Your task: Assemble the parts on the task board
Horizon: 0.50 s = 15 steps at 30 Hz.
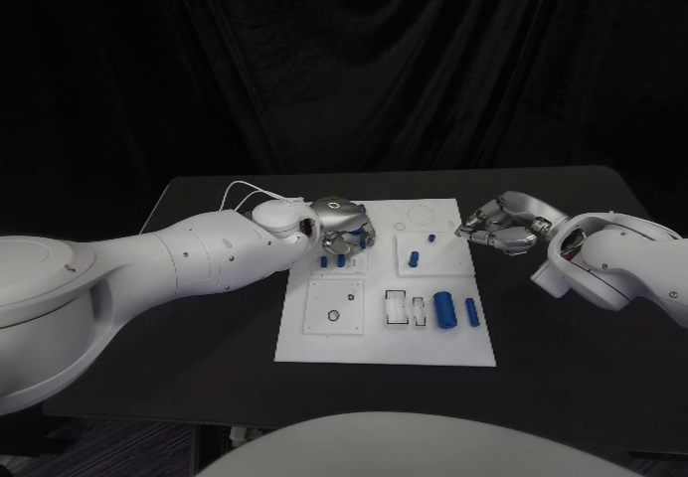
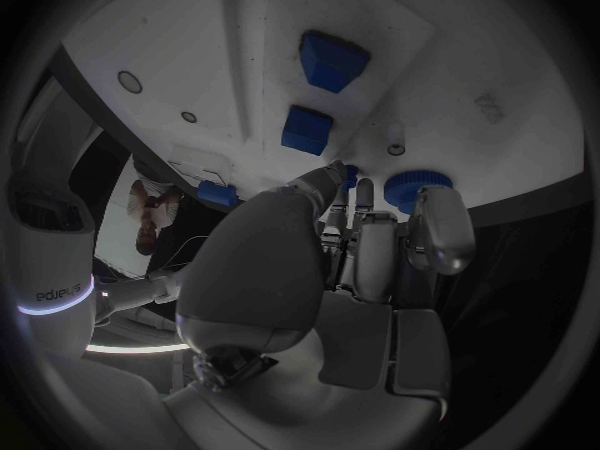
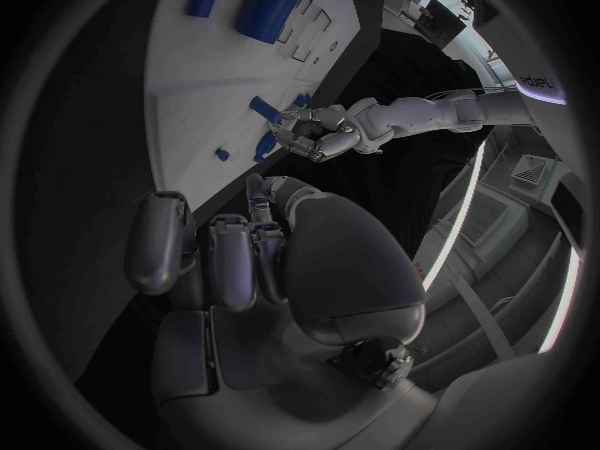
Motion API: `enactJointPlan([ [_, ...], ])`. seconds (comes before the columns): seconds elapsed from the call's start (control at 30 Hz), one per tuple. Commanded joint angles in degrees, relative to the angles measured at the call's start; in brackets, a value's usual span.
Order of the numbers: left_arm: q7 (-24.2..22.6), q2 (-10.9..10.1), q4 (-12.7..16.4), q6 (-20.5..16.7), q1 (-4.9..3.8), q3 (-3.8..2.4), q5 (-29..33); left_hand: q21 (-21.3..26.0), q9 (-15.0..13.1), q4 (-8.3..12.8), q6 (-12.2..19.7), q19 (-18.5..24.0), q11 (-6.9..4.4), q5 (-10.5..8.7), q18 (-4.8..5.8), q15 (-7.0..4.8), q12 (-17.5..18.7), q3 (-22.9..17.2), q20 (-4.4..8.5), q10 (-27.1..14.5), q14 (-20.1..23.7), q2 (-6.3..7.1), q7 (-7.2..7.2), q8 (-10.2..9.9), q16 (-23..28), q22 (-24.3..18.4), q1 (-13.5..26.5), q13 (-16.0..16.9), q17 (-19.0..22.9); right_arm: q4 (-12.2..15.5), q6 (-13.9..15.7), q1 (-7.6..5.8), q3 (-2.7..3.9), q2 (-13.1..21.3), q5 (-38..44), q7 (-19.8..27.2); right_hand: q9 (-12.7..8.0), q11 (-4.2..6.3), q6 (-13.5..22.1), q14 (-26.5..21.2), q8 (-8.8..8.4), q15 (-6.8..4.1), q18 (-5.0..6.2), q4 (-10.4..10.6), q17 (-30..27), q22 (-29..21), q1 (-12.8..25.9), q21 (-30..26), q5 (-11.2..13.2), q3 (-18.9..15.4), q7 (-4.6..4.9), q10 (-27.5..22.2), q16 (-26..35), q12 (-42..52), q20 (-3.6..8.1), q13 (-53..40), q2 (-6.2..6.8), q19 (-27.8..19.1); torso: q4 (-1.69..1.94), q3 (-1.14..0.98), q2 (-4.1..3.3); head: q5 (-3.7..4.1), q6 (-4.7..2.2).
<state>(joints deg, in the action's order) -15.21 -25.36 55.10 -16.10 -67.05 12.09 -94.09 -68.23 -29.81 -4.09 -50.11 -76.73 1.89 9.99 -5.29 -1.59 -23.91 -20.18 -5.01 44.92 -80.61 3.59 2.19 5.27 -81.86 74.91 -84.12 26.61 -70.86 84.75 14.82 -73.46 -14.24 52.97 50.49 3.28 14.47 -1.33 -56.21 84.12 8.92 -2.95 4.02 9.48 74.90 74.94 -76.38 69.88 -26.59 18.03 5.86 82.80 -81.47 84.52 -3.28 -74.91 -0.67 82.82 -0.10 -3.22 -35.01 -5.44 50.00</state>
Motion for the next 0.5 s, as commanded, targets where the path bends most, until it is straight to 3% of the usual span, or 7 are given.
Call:
enactJointPlan([
  [0.03, -0.82, 0.34, -0.47, -0.46, 0.19, -0.05, -0.36, 0.07, -0.15, 0.16, -1.44, -0.32, -0.30, 0.28, 0.33, -0.61, 0.06, -0.17, 0.30, 0.95, -0.01, -0.09, 0.48, 0.59, 0.20, 8.40, -0.44, -0.34, -0.08, 0.00, -0.24, 0.15, 0.04, -0.07, 0.19, -0.91, 0.09, 0.09, 0.07, 2.26, 0.08, 0.18, 0.67, -0.36, 1.57, 4.69, 0.46, -0.29, -0.32, 0.11, 0.10, -0.47, 0.12, -0.17, 0.00, -5.12, 0.17, -0.23, -0.04, 0.04, 0.00, 0.06, 0.00],
  [0.5, -1.40, -0.01, -0.41, -4.24, 0.43, -0.05, -0.36, -2.55, -0.86, 1.09, -5.41, -2.38, -1.43, 0.55, 0.95, -1.56, -1.13, 0.44, 1.25, 6.25, -1.35, -1.01, 1.06, 2.21, -0.45, 9.39, -1.17, -0.13, -1.47, -0.07, -0.45, 0.15, 0.04, -0.14, 0.19, -0.97, 0.10, 0.10, 0.02, 2.25, 0.11, 0.17, 0.66, -0.38, 1.54, 4.70, 0.47, -0.28, -0.32, 0.14, 0.09, -0.48, 0.14, -0.17, 0.00, -5.10, 0.13, -0.22, 0.06, 0.00, 0.12, 0.27, 0.00],
])
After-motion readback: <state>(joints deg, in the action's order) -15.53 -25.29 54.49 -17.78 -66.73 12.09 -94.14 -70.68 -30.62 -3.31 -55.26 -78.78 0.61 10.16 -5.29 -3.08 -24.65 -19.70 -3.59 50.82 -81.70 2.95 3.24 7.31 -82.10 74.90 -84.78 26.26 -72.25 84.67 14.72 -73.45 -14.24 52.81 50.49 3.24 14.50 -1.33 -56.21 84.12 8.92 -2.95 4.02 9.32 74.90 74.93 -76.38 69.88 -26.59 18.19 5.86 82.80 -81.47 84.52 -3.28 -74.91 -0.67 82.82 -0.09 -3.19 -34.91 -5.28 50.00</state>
